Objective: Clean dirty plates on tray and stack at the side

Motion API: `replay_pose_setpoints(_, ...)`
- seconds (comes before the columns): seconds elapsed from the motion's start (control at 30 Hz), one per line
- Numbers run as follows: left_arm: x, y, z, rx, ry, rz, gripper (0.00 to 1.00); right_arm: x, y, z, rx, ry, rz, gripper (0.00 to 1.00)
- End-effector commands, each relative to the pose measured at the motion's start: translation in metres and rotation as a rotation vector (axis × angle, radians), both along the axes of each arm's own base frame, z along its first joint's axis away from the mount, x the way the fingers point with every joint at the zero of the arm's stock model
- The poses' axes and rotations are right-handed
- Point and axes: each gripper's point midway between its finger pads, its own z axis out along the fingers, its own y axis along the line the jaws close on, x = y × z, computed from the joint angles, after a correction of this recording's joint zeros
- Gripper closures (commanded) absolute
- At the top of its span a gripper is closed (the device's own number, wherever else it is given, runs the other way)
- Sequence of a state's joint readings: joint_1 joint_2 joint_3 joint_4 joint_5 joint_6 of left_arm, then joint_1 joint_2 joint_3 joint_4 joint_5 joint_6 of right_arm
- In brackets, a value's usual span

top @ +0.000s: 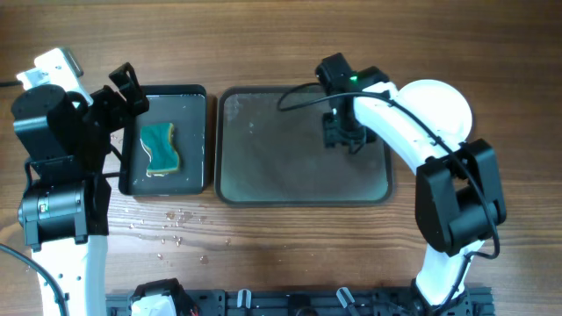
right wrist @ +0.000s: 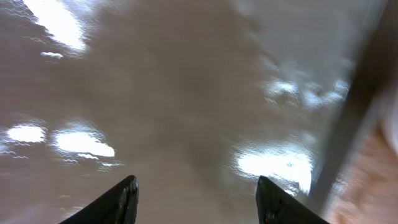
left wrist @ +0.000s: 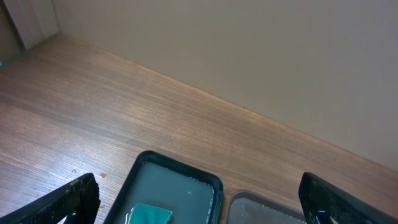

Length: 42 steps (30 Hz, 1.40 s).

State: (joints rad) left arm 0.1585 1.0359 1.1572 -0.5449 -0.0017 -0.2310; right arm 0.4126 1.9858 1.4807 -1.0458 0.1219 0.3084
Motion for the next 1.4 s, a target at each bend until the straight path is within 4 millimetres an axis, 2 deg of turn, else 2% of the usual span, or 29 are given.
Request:
replay_pose_setpoints(0.0, 0.001, -0.001, 0.003, -0.015, -0.011, -0.004, 0.0, 0.005, -0.033, 0.011, -0.07, -0.023, -0.036, 0.39)
replay_pose_setpoints(0.2, 0.001, -0.001, 0.003, -0.015, -0.01, -0.004, 0.0, 0.002, -0.063, 0.011, -0.085, 0.018, -0.11, 0.39)
replay_pose_setpoints(0.43, 0.001, -0.001, 0.003, -0.015, -0.01, -0.004, 0.0, 0.004, -0.079, 0.011, -0.086, 0.026, -0.154, 0.39)
replay_pose_setpoints(0.73, 0.001, -0.001, 0.003, -0.015, -0.01, -0.004, 0.0, 0.002, -0.081, 0.011, -0.089, 0.035, -0.137, 0.39)
replay_pose_setpoints(1.17, 0.001, -0.001, 0.003, -0.015, -0.01, -0.004, 0.0, -0.008, -0.082, -0.028, -0.081, 0.028, -0.115, 0.4)
replay_pose_setpoints(1.37, 0.001, -0.001, 0.003, -0.015, -0.01, -0.004, 0.0, -0.004, -0.074, -0.03, -0.035, 0.019, -0.102, 0.41)
